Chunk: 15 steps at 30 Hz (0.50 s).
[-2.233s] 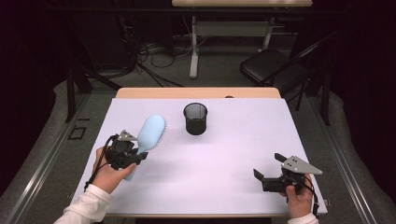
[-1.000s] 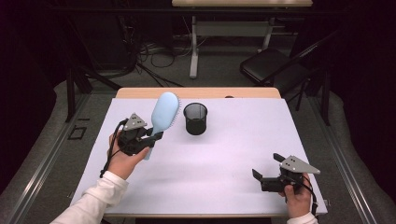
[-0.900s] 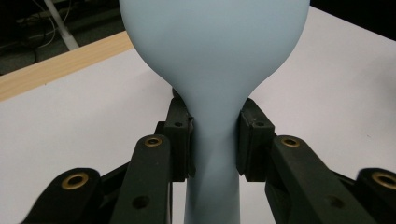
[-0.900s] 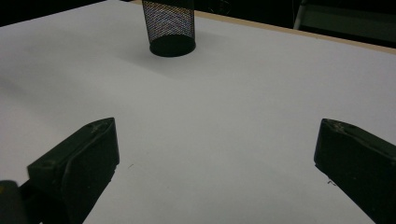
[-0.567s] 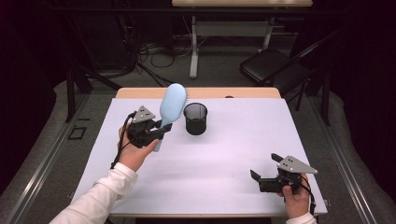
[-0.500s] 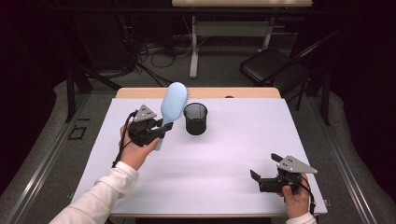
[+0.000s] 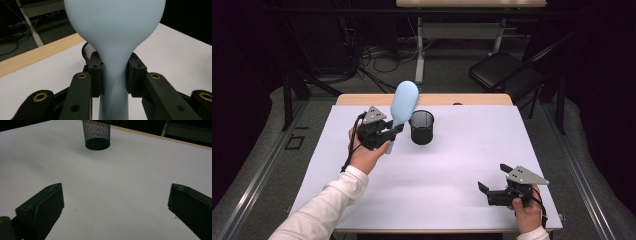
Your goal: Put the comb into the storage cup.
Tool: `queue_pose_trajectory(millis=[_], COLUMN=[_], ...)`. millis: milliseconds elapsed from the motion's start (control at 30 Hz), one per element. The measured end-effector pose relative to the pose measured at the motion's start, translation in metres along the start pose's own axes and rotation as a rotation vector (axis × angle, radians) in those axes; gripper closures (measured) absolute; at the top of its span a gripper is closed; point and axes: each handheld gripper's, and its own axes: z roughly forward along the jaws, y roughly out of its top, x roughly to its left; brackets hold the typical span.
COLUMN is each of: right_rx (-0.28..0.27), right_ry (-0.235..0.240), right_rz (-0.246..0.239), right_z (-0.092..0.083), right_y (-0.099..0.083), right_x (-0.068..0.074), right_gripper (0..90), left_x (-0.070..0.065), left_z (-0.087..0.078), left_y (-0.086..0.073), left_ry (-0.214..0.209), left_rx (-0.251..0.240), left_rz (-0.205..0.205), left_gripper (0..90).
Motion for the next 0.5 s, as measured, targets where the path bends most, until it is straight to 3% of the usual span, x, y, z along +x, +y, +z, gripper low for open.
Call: queue_pose_trajectory(millis=[300,500], right_rx=[-0.02,-0.003], right_ry=[0.031,0.045], right_rz=[0.03,0.033], right_z=[0.002,0.009], right_y=[0.014,0.027], right_x=[-0.002,-0.007], right_gripper=[0.2,0.3], left_x=[0.001,0.0], left_z=[0.004,0.006], left_y=[0.002,0.002], left_ry=[0.004,0.001], left_rx=[-0.017,-0.021], left_rz=[-0.016,-0.021], left_gripper=[70.0,70.0])
